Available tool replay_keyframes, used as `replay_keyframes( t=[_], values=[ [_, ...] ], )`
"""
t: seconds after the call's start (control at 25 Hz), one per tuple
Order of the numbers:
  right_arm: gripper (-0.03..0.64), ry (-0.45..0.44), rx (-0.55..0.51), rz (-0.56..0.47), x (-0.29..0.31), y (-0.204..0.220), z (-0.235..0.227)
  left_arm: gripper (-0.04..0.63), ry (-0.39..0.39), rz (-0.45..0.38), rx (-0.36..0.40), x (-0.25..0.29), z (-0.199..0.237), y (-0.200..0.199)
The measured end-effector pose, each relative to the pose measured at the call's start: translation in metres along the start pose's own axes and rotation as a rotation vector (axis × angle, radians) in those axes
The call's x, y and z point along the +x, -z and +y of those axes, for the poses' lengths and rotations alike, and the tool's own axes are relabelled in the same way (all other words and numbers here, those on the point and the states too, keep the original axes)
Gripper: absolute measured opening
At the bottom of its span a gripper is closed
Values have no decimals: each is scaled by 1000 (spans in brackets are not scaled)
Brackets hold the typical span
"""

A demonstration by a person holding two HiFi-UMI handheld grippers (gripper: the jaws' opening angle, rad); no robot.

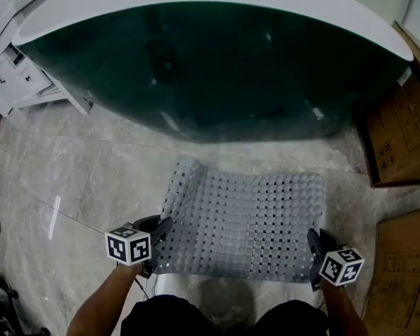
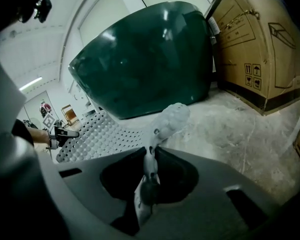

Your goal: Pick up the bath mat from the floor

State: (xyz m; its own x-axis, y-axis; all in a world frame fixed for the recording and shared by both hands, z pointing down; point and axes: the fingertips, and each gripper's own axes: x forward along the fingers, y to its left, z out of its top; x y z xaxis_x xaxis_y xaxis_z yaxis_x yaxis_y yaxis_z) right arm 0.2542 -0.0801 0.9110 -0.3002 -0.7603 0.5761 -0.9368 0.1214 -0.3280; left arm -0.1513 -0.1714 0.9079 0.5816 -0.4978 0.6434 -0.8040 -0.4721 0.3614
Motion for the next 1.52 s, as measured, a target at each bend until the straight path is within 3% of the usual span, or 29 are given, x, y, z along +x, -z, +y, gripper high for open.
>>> replay_keyframes(
  t=[0.52, 0.88, 1.52],
  values=[
    [49, -107, 9, -121, -45, -89, 55, 61, -32, -145, 58, -82, -42, -72],
    [49, -115, -20, -182, -107, -172, 102, 58, -53, -240, 84, -156, -81, -135],
    [48, -104, -1, -176, -234, -298, 175, 54, -78, -279, 91, -302, -168, -241]
  ],
)
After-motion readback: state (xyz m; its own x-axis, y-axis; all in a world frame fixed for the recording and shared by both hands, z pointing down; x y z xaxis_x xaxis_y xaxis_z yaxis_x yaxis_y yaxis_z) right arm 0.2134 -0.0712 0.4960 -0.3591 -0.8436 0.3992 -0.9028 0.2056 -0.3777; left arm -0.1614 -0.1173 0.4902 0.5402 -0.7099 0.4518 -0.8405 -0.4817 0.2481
